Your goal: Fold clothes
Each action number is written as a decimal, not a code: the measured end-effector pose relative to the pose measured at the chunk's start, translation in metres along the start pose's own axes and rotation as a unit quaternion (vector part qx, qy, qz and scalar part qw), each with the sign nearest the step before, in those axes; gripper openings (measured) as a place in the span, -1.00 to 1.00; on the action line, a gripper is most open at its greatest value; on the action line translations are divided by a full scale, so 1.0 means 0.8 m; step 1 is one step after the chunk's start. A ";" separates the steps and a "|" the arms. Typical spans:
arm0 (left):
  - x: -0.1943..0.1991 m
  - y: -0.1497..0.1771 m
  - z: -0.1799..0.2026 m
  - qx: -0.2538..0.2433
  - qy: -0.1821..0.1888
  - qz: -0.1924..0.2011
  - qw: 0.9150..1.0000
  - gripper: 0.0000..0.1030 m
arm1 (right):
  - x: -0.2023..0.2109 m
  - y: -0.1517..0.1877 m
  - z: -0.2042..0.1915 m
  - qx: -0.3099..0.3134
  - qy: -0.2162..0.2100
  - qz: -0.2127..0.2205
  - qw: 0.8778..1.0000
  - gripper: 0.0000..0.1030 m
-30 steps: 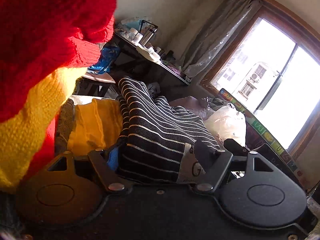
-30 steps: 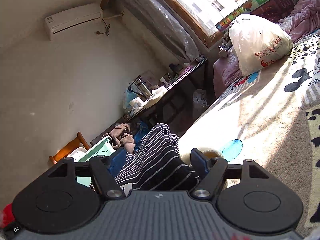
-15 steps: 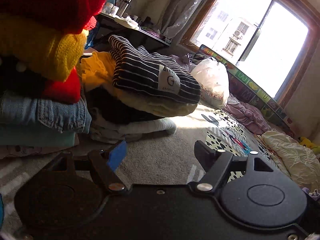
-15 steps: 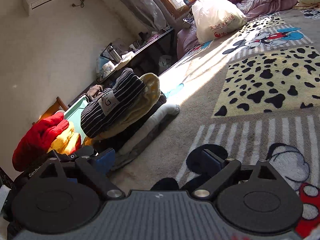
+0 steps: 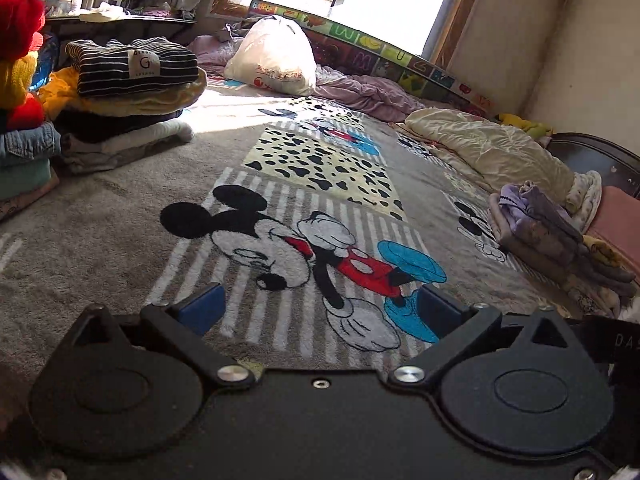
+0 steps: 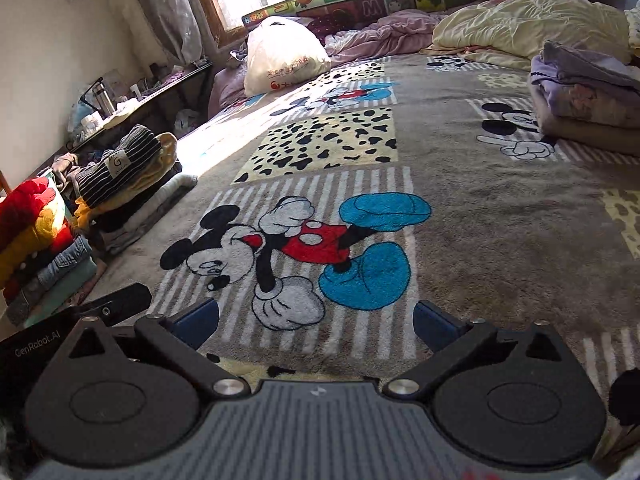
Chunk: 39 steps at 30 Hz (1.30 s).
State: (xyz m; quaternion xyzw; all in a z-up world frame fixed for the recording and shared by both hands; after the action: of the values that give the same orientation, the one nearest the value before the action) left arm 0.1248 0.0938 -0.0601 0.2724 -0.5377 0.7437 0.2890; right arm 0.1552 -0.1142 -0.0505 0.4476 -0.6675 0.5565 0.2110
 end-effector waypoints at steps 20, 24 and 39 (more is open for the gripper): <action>0.059 0.056 0.120 -0.106 -0.101 -0.042 0.988 1.00 | 0.112 0.065 0.050 -0.012 0.087 0.033 0.996 0.99; 0.068 0.059 0.119 -0.089 -0.070 -0.046 0.993 1.00 | 0.121 0.067 0.050 -0.009 0.083 0.036 0.996 0.99; 0.085 0.048 0.145 -0.125 -0.106 -0.011 0.986 1.00 | 0.135 0.066 0.059 -0.022 0.073 0.033 0.997 0.99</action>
State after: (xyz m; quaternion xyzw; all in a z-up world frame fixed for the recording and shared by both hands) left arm 0.0614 -0.0179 -0.0040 0.3173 -0.6511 0.6342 0.2704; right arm 0.0661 -0.1983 -0.0093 0.3790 -0.6768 0.5794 0.2500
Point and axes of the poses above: each gripper's, at about its wrist camera, not at the fingertips, and x roughly against the way its jaws point, z to its right, y to its underside, the point moved 8 cm from there along -x, roughly the way its jaws point, and after that the axes turned 15 degrees about -z, right-handed, at the moved point
